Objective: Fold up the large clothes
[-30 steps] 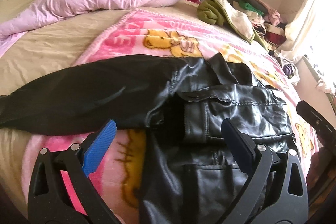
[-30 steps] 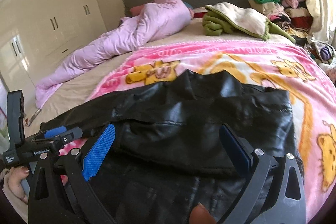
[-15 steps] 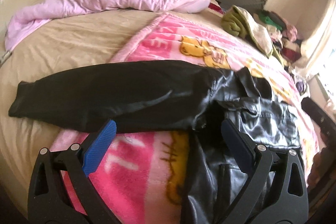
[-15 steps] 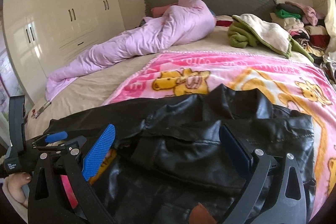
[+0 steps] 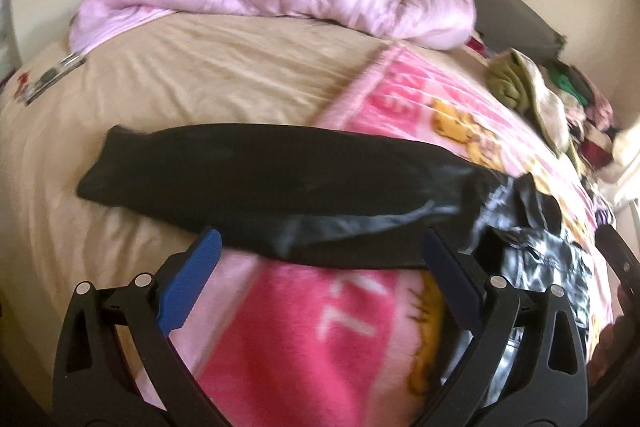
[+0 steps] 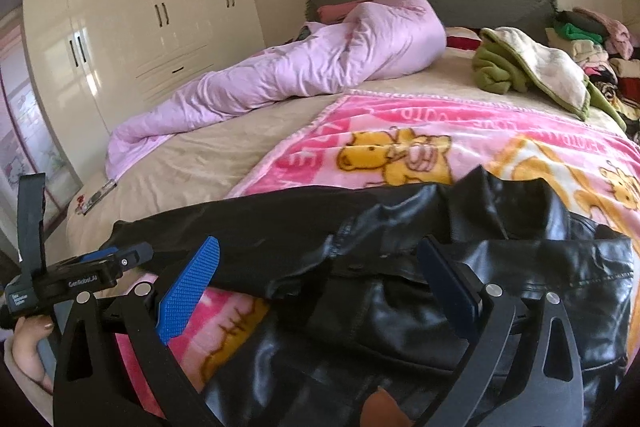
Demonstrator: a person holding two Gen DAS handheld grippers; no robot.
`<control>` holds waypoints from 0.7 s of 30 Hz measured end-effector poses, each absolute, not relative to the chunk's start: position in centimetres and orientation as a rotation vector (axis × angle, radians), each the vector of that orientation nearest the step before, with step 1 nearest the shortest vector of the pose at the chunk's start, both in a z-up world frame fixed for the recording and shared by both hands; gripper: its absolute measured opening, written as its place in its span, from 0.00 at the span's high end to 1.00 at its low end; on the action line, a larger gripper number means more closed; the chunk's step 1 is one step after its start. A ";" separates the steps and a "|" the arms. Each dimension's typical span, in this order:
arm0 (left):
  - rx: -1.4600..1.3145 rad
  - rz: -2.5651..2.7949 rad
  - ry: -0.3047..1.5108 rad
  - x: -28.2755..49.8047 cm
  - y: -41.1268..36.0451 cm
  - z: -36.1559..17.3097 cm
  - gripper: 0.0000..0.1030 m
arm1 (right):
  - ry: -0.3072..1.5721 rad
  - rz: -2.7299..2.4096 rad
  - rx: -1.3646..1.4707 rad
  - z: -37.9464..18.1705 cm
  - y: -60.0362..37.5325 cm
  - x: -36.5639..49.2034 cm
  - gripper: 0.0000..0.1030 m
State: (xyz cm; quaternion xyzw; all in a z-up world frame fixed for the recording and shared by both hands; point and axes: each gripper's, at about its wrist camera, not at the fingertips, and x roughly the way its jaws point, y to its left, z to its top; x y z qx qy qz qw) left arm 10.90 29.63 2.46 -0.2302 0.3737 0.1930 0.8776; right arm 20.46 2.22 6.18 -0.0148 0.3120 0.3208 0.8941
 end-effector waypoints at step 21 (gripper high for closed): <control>-0.783 0.588 0.772 7.7 39.2 -1.3 0.09 | 0.649 0.864 -0.168 5.8 10.8 18.0 0.04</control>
